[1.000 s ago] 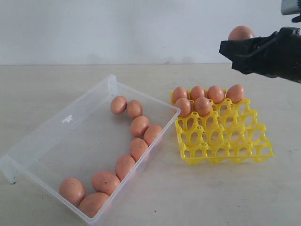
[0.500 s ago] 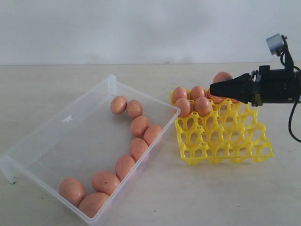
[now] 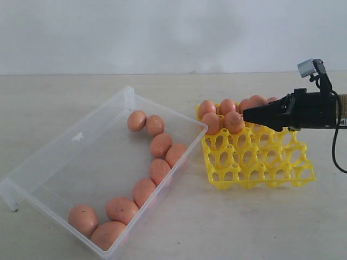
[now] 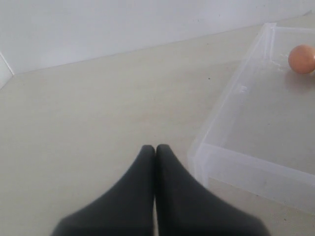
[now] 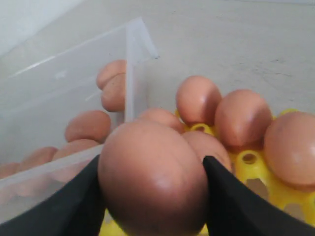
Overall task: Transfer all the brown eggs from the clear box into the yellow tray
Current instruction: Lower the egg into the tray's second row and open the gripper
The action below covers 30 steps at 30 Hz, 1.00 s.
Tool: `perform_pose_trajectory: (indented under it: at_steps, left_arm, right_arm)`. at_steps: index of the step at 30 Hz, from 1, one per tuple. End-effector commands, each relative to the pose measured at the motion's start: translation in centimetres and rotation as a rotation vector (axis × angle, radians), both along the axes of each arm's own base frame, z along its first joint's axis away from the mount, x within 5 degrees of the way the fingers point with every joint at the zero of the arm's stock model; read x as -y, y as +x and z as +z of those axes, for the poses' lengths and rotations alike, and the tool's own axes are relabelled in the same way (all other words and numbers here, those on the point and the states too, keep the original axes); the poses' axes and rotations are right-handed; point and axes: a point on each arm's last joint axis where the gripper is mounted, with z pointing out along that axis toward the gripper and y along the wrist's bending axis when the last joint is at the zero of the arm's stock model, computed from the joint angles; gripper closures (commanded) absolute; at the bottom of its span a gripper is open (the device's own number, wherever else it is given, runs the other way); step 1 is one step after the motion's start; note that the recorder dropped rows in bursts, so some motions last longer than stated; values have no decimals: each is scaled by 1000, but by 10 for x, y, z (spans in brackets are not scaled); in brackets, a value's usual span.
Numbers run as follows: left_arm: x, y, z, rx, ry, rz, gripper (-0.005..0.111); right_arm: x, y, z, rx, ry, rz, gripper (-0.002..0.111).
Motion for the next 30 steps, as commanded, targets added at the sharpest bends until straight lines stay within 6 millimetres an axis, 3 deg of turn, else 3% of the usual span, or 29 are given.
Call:
perform_pose_trajectory:
  at_steps: [1, 6, 16, 25, 27, 30]
  left_arm:
    - [0, 0, 1, 2, 3, -4, 111]
    - [0, 0, 1, 2, 3, -4, 111]
    - [0, 0, 1, 2, 3, -4, 111]
    - [0, 0, 1, 2, 3, -4, 111]
    - [0, 0, 1, 2, 3, -4, 111]
    - [0, 0, 1, 4, 3, -4, 111]
  right_arm:
    - [8, 9, -6, 45, -120, -89, 109]
    - [5, 15, -2, 118, -118, -142, 109]
    - [-9, 16, -8, 96, -190, -127, 109]
    - [-8, 17, -12, 78, -242, -153, 108]
    - [-8, 17, -12, 78, -242, -153, 105]
    - [-9, 17, -12, 78, -240, -152, 90]
